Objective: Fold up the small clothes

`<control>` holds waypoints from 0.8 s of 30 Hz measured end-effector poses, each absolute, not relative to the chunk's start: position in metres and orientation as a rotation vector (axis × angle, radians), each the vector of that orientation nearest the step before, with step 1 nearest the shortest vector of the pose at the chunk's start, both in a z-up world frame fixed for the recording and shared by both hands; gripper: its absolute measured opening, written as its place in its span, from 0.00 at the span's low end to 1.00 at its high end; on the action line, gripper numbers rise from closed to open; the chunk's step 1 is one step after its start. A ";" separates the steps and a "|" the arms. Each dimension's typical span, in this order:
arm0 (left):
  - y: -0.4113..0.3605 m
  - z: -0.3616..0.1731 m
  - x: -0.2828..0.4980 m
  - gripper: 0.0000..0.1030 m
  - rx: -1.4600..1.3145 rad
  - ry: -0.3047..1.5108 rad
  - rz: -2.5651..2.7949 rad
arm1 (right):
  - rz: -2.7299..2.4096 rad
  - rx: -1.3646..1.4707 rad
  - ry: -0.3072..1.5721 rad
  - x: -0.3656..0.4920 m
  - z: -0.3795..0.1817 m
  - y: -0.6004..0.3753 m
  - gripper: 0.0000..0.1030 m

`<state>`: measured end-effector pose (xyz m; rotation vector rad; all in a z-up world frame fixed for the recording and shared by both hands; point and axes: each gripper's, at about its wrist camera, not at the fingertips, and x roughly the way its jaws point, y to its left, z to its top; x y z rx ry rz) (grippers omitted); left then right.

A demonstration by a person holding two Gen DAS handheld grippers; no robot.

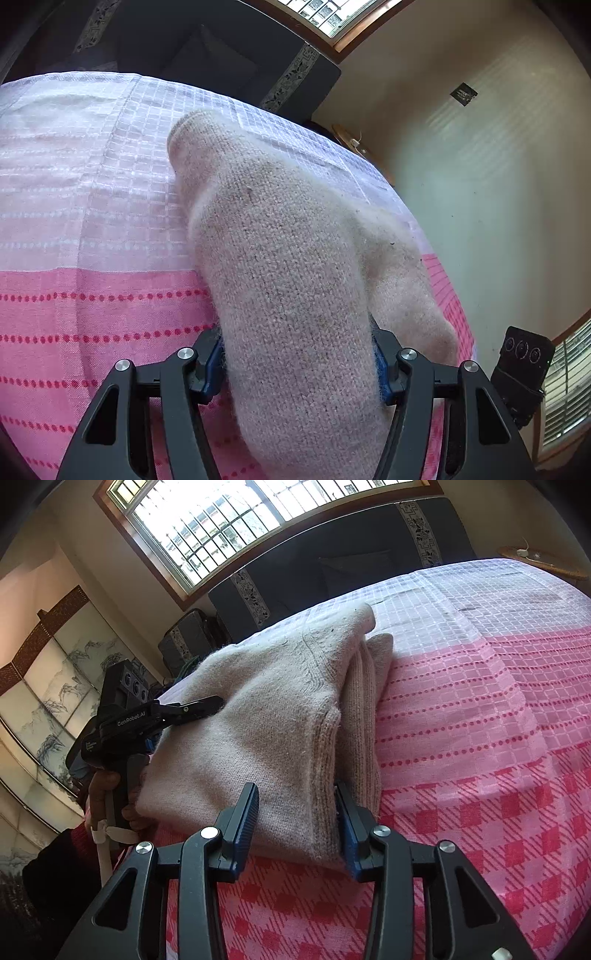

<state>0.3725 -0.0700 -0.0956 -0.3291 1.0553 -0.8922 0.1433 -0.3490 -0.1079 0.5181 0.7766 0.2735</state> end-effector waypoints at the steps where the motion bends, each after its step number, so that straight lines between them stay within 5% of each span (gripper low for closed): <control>1: -0.069 -0.096 0.373 0.60 -0.334 1.055 -0.896 | 0.301 0.567 0.743 0.140 -0.106 -0.356 0.40; 7: -0.066 -0.098 0.370 0.60 -0.326 1.044 -0.902 | 0.287 0.668 0.814 0.174 -0.104 -0.385 0.41; 11: -0.065 -0.098 0.370 0.60 -0.325 1.043 -0.904 | 0.209 0.595 0.891 0.210 -0.104 -0.386 0.69; 24: -0.063 -0.097 0.369 0.60 -0.330 1.038 -0.917 | 0.439 0.708 0.924 0.267 -0.129 -0.388 0.76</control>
